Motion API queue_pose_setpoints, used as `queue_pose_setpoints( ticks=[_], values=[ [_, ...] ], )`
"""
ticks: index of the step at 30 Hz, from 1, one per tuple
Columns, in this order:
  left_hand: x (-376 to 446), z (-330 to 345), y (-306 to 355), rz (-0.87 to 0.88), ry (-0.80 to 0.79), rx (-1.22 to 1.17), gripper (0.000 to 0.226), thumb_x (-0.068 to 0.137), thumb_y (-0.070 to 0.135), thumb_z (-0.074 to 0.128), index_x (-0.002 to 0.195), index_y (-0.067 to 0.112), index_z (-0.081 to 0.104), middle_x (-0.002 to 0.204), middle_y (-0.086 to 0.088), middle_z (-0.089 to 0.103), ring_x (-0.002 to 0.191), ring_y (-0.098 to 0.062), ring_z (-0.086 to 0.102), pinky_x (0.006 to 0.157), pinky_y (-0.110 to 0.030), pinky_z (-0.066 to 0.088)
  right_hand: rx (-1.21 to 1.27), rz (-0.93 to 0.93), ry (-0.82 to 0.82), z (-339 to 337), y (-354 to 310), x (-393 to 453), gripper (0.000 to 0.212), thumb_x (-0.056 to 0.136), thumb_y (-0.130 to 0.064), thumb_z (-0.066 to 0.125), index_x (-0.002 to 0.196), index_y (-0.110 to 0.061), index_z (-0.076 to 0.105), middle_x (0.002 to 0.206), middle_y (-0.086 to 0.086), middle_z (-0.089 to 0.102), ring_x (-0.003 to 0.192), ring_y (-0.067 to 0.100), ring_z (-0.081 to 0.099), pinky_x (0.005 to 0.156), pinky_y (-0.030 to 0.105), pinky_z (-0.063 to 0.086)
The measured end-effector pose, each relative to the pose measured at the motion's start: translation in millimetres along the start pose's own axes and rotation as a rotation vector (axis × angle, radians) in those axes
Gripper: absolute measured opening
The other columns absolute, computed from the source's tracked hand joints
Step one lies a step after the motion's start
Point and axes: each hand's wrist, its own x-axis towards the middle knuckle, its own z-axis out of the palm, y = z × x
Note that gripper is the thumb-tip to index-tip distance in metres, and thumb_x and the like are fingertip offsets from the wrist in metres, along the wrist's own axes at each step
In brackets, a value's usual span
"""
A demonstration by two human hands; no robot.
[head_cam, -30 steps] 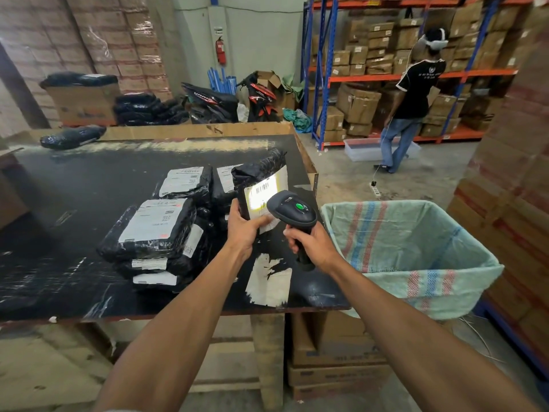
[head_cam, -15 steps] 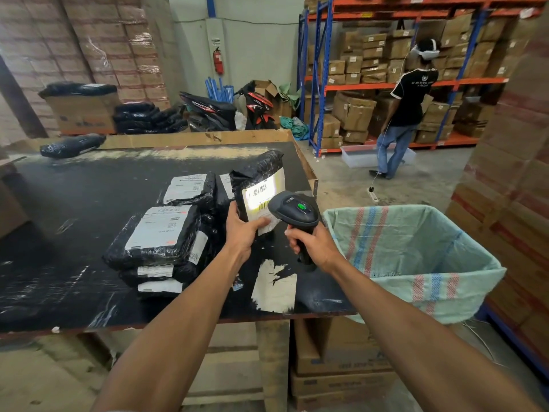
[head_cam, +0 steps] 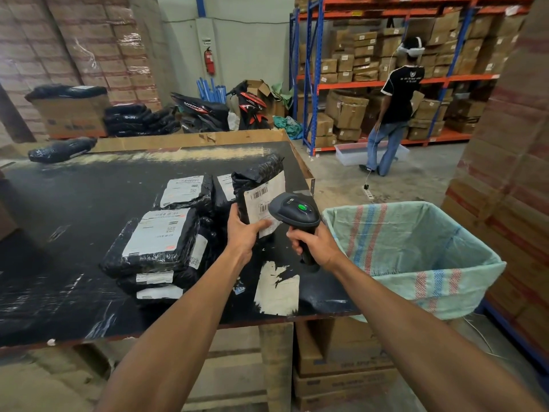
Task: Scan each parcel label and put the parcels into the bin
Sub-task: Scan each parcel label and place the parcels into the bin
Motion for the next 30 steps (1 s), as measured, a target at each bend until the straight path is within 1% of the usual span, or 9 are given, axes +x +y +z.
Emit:
queue_pose_setpoints(
  ticks=[6,10,13,16,19,21,24,26,30],
  values=[
    [8.3,2.5,2.2,0.001,-0.013,-0.020,0.065,0.069,-0.012,0.083,0.116,0.025,0.058,0.115,-0.001,0.076,0.104,-0.015,0.074,0.083,-0.031,0.061,0.009,0.011,0.022,-4.4,5.3,1.3,0.016,0.080,-0.025,0.068,0.073,-0.011,0.063,0.057,0.006,0.052,0.051,0.019,0.047,0.054,0.028,0.044],
    [10.6,4.4,5.2,0.008,-0.030,-0.020,0.063,0.070,-0.012,0.082,0.112,0.028,0.058,0.108,0.005,0.077,0.098,-0.009,0.075,0.073,-0.020,0.059,0.011,0.008,0.048,-4.8,5.1,3.0,0.034,0.081,-0.025,0.067,0.077,0.007,0.058,0.058,0.006,0.052,0.052,0.018,0.048,0.054,0.027,0.045],
    [11.0,4.9,8.4,0.000,-0.020,-0.020,0.061,0.071,-0.011,0.082,0.112,0.028,0.058,0.104,0.009,0.078,0.097,-0.008,0.075,0.073,-0.019,0.059,-0.031,0.030,0.116,-7.1,8.7,6.2,0.020,0.089,-0.022,0.065,0.086,-0.003,0.062,0.064,0.003,0.057,0.055,0.015,0.051,0.057,0.027,0.047],
    [12.5,5.6,11.7,-0.023,0.013,-0.075,0.060,0.073,-0.011,0.081,0.118,0.022,0.059,0.106,0.007,0.076,0.097,-0.010,0.074,0.071,-0.021,0.060,-0.007,0.175,0.229,-12.2,16.7,10.6,0.019,0.094,-0.012,0.064,0.109,-0.015,0.053,0.070,0.001,0.062,0.055,0.009,0.054,0.054,0.024,0.048],
    [14.3,5.7,18.5,-0.054,0.053,-0.163,0.060,0.074,-0.007,0.081,0.126,0.014,0.061,0.112,0.002,0.076,0.102,-0.016,0.074,0.077,-0.029,0.062,0.037,0.446,0.290,-14.0,26.2,10.2,0.025,0.090,-0.002,0.059,0.113,0.000,0.049,0.071,0.009,0.056,0.055,0.016,0.049,0.053,0.029,0.044],
    [16.1,5.9,21.7,-0.084,0.054,-0.228,0.057,0.075,-0.001,0.082,0.127,0.011,0.061,0.117,-0.004,0.076,0.105,-0.021,0.074,0.086,-0.037,0.061,0.060,0.583,0.251,-14.5,34.0,5.6,0.014,0.086,0.005,0.054,0.100,0.000,0.051,0.066,0.013,0.050,0.053,0.020,0.045,0.052,0.029,0.040],
    [14.8,7.9,28.3,-0.134,0.042,-0.329,0.054,0.080,0.007,0.081,0.129,0.011,0.058,0.117,-0.009,0.075,0.100,-0.024,0.076,0.080,-0.039,0.063,0.163,0.683,0.117,-10.7,39.9,-0.5,0.010,0.091,0.007,0.052,0.085,-0.001,0.053,0.070,0.015,0.051,0.057,0.021,0.046,0.056,0.030,0.040],
    [10.4,13.3,31.0,-0.158,-0.006,-0.367,0.056,0.081,0.009,0.079,0.131,0.013,0.054,0.116,-0.009,0.076,0.100,-0.026,0.076,0.076,-0.039,0.063,0.279,0.714,0.063,-2.8,42.7,0.6,0.003,0.096,0.003,0.055,0.096,0.000,0.055,0.077,0.015,0.055,0.062,0.020,0.052,0.060,0.031,0.046],
    [2.8,33.6,33.0,-0.207,-0.106,-0.389,0.060,0.085,0.007,0.075,0.139,0.011,0.049,0.119,-0.013,0.074,0.104,-0.030,0.074,0.077,-0.042,0.062,0.464,0.708,0.039,8.5,53.3,11.1,0.020,0.101,-0.017,0.059,0.111,0.000,0.058,0.092,0.013,0.061,0.080,0.023,0.064,0.078,0.031,0.054]
  ],
)
